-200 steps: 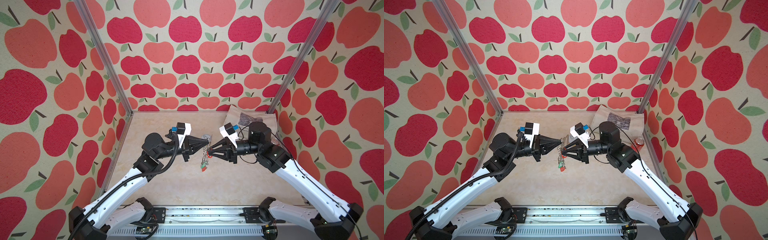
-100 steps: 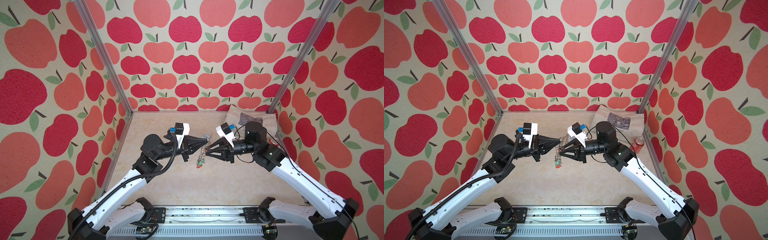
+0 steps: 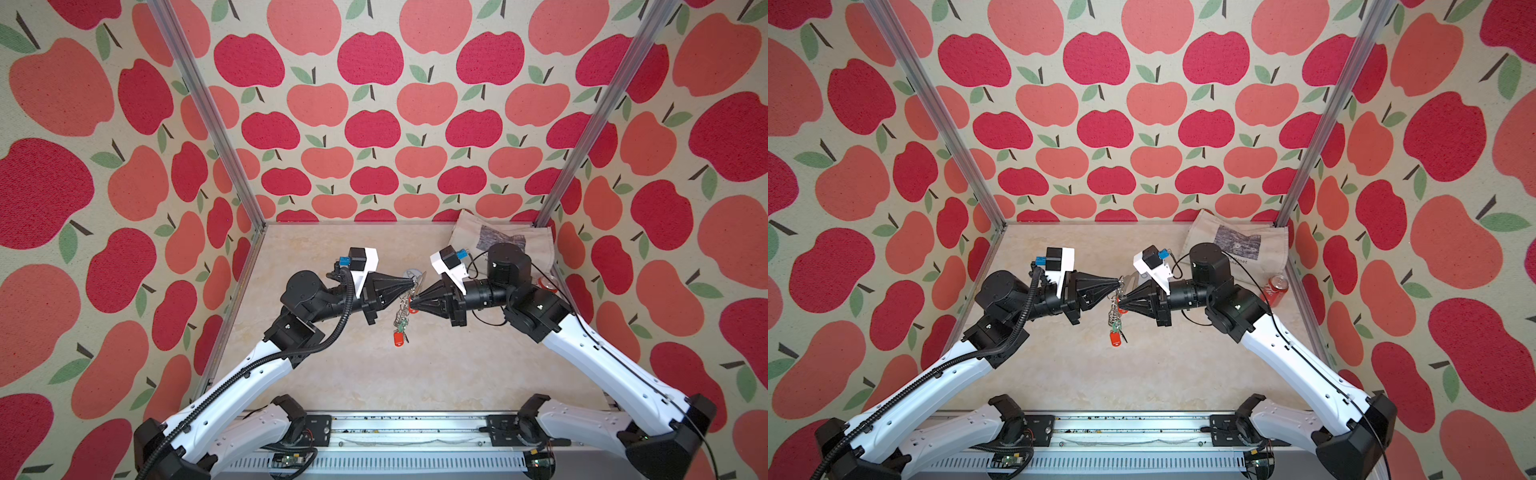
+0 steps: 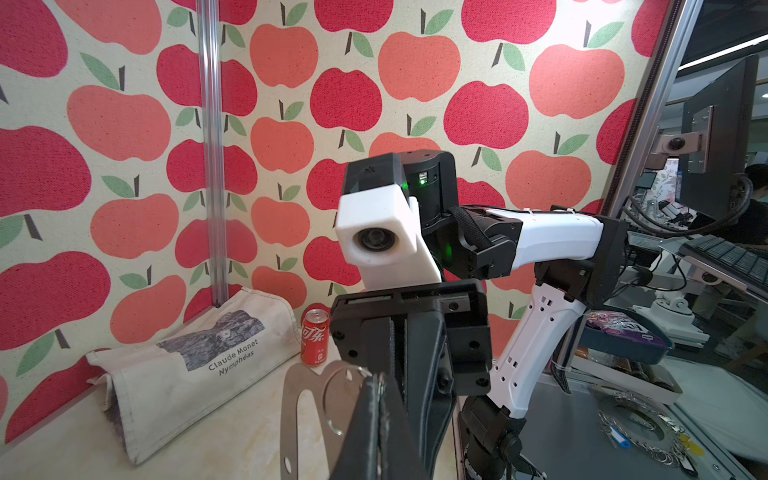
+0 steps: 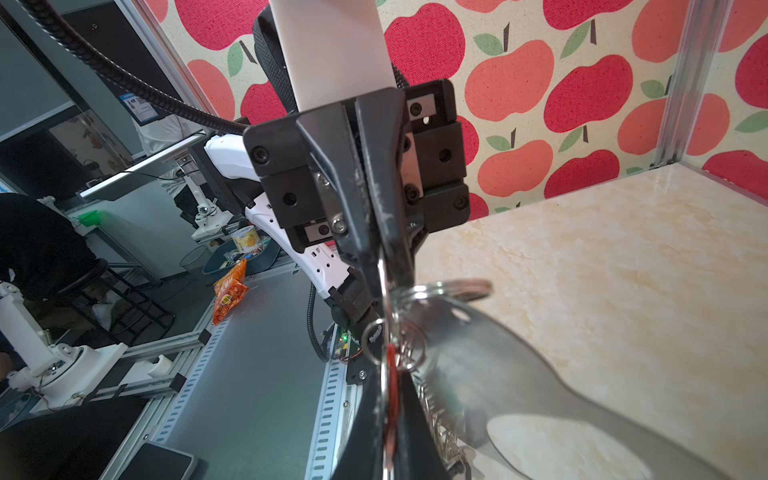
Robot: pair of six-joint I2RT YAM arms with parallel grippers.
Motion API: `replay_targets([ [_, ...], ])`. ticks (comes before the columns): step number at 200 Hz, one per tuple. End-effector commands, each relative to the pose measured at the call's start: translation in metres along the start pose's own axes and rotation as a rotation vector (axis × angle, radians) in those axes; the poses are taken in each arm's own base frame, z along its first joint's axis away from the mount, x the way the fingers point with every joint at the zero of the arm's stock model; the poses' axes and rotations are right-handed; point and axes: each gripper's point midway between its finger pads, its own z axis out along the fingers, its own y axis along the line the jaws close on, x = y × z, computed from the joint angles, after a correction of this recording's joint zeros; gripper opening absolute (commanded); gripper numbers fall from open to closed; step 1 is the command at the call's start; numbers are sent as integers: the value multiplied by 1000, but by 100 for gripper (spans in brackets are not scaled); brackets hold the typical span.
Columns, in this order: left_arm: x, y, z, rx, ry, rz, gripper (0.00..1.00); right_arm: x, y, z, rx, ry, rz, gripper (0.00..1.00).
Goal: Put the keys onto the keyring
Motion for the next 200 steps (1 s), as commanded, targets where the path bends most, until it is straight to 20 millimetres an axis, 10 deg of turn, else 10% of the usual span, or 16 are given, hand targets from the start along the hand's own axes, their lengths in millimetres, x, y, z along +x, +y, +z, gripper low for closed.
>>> replay_targets([
  [1, -22, -1, -9, -39, -69, 74, 0, 3, 9, -11, 50, 60, -28, 0],
  [200, -23, -4, -7, -24, -64, 73, 0, -15, 14, -20, 68, 81, -73, 14],
])
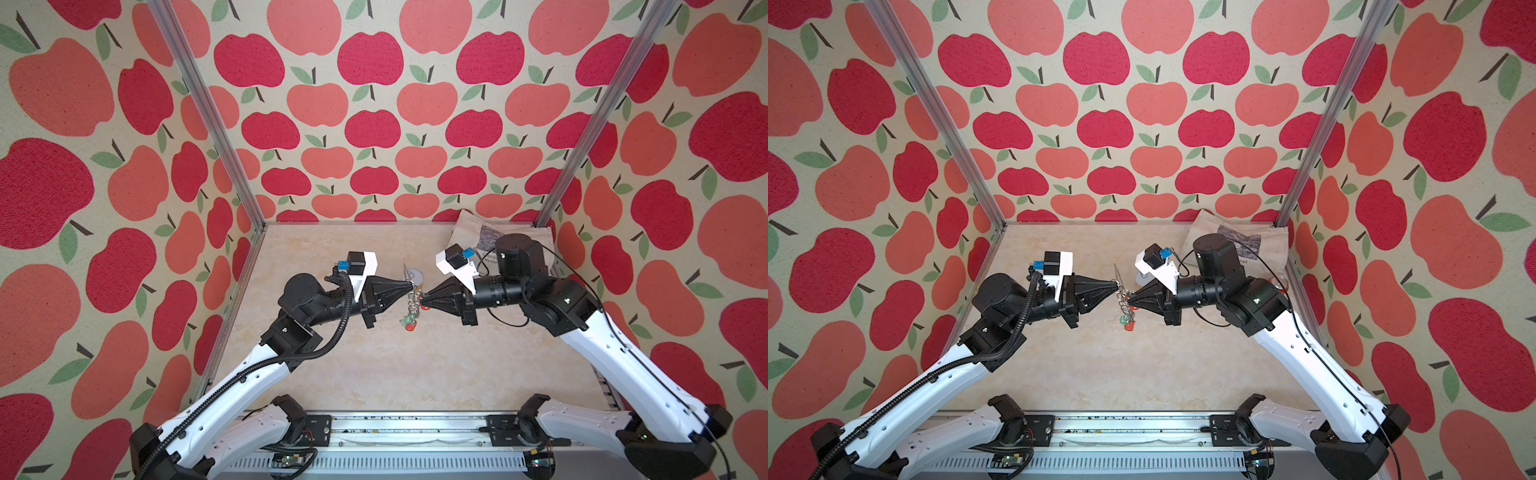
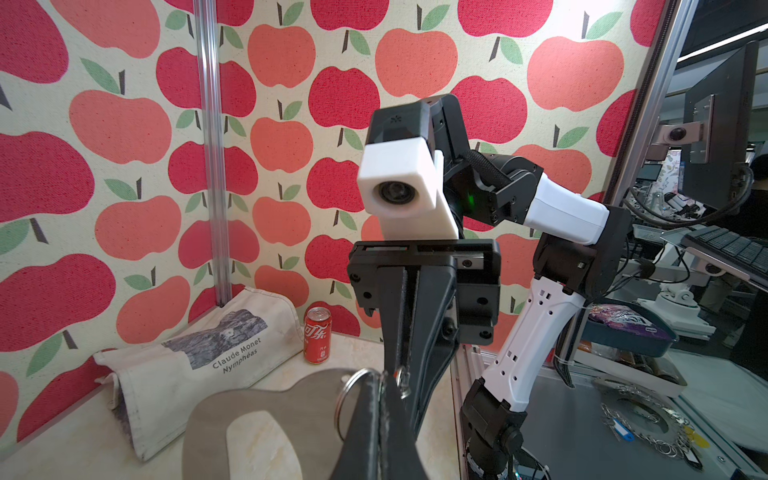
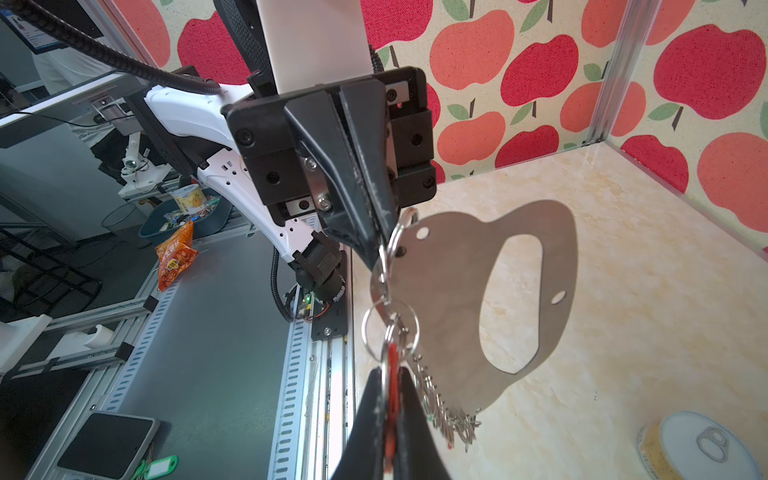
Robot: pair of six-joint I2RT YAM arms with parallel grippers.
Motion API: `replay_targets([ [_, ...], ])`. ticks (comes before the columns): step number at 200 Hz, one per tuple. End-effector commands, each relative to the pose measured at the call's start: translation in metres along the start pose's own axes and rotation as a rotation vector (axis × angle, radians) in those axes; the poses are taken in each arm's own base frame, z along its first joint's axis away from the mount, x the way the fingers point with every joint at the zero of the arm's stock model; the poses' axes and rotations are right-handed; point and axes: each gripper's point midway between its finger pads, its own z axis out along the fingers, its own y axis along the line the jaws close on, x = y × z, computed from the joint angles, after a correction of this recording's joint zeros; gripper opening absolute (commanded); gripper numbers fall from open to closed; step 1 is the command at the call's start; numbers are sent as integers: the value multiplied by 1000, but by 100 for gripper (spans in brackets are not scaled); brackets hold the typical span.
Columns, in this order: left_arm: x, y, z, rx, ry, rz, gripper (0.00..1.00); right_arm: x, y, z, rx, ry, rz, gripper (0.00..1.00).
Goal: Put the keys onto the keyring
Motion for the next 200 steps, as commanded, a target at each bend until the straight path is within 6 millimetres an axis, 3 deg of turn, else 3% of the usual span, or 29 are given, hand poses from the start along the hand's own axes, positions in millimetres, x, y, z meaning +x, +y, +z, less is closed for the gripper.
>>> replay_targets([
  [1, -22, 3, -3, -26, -65, 47, 0, -6, 9, -1, -60, -37, 10, 15],
  [46, -24, 0, -2, -13, -71, 46, 0, -10, 11, 5, -94, -63, 13, 19],
  [70, -25, 0, -2, -13, -74, 48, 0, -10, 12, 9, -107, -62, 17, 15],
  [119, -27, 0, -3, -20, -76, 53, 0, 3, 12, 16, -110, -45, 53, 33],
  [168, -27, -2, -2, -14, -80, 54, 0, 11, 1, 22, -77, -43, 75, 37],
  [200, -27, -1, -3, -20, -79, 54, 0, 6, 1, 22, -84, -59, 66, 37],
])
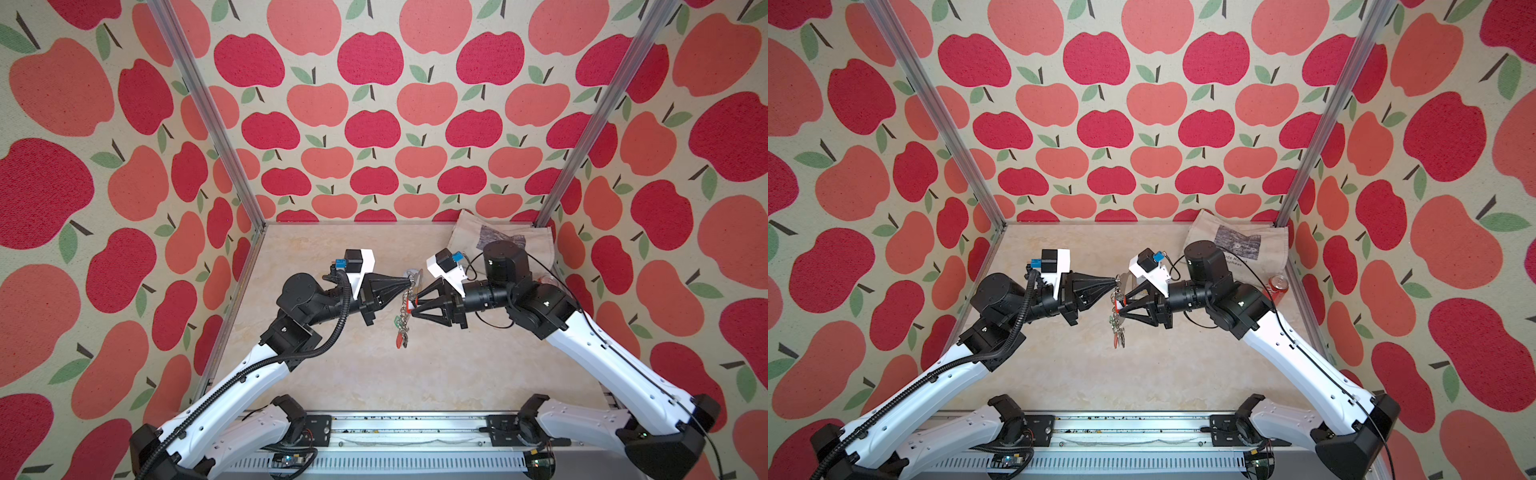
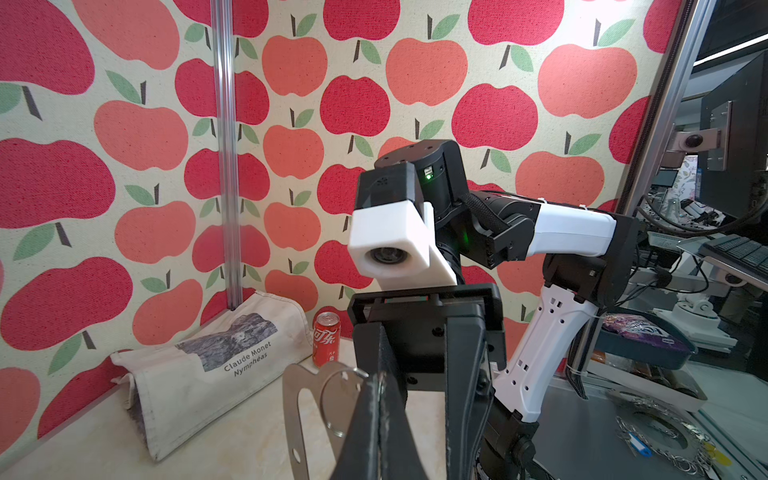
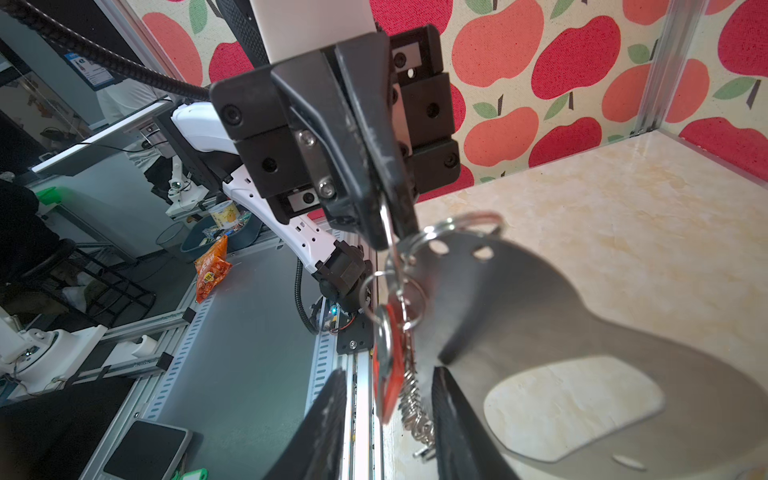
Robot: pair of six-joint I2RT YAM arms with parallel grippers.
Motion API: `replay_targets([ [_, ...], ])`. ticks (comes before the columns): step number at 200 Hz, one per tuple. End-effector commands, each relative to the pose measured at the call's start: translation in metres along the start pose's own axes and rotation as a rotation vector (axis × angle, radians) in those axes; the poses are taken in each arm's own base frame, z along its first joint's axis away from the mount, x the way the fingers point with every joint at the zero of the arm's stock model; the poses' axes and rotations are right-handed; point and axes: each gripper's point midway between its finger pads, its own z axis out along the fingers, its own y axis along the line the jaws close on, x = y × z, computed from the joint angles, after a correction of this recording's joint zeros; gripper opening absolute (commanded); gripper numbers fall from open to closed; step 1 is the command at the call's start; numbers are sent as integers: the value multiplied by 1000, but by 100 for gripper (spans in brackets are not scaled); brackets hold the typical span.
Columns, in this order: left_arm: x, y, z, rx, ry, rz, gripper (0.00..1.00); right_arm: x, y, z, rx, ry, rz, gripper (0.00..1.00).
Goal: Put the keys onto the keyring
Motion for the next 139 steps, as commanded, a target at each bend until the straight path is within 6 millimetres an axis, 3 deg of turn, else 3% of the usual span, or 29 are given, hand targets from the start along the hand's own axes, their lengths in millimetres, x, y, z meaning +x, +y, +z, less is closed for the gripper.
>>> replay_targets([
  [1, -23, -6, -2, 5, -66, 50, 0, -6, 0, 1, -2, -23, -8, 37],
  [30, -24, -6, -3, 2, -72, 54, 0, -8, 0, 7, -40, -32, 10, 32],
  [67, -24, -7, -4, -1, -68, 54, 0, -6, 1, 8, -48, -35, 26, 13],
  [139, -18, -5, -5, -18, -44, 60, 0, -2, 6, -15, 62, 65, -27, 8],
])
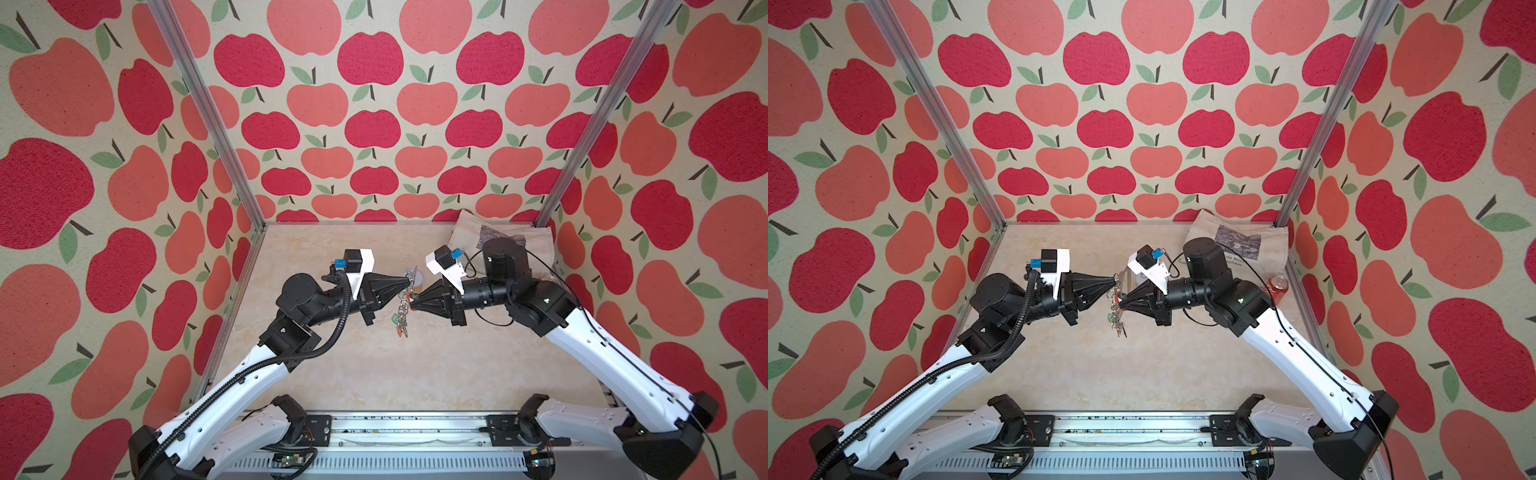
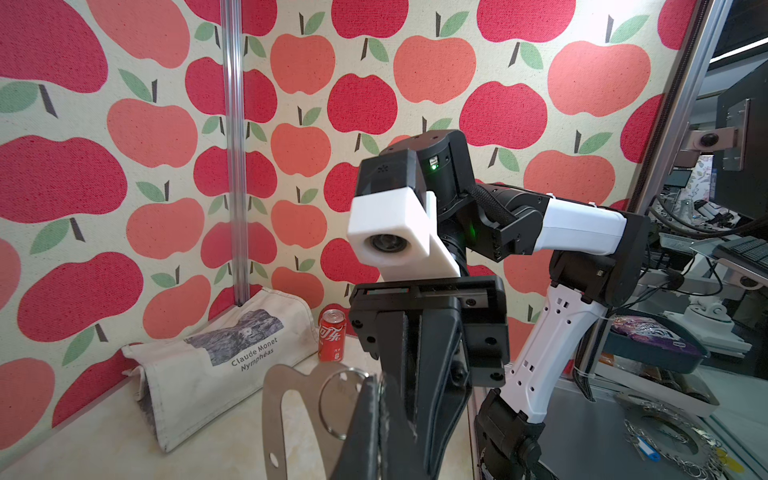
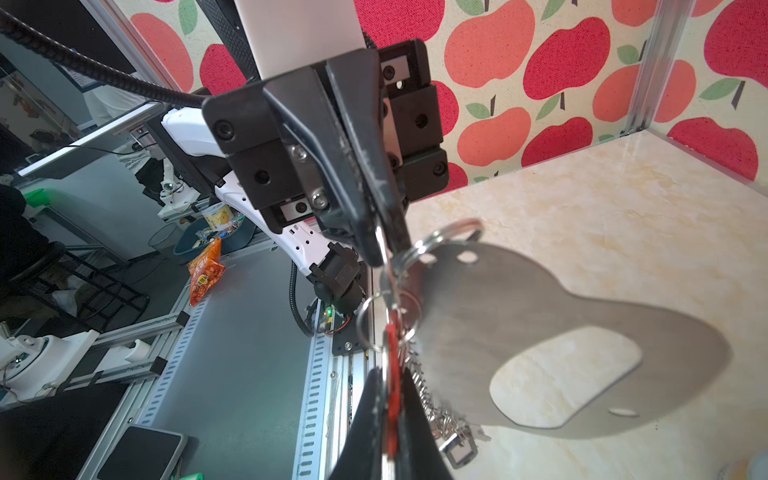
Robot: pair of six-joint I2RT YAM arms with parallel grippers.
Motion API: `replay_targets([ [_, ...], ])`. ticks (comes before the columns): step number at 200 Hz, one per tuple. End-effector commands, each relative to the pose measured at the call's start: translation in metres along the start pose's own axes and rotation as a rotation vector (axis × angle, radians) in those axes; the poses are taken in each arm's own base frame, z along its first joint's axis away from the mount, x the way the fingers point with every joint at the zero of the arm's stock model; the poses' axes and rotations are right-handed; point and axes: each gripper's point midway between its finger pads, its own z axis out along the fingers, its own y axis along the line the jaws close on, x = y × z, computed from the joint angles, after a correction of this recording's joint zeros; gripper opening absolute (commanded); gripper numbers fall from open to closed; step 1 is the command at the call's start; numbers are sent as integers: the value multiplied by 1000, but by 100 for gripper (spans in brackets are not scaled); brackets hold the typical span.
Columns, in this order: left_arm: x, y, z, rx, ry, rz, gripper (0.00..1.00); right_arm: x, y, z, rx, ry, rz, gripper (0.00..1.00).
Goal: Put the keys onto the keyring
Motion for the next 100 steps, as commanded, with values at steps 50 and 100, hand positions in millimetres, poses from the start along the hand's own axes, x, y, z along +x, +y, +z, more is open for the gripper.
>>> replay_targets([
  [50, -14, -7, -2, 5, -26, 64, 0, -2, 12, -24, 63, 47, -44, 8],
  [100, -9, -9, 1, 8, -11, 77, 0, -7, 13, -35, 89, 56, -41, 16],
])
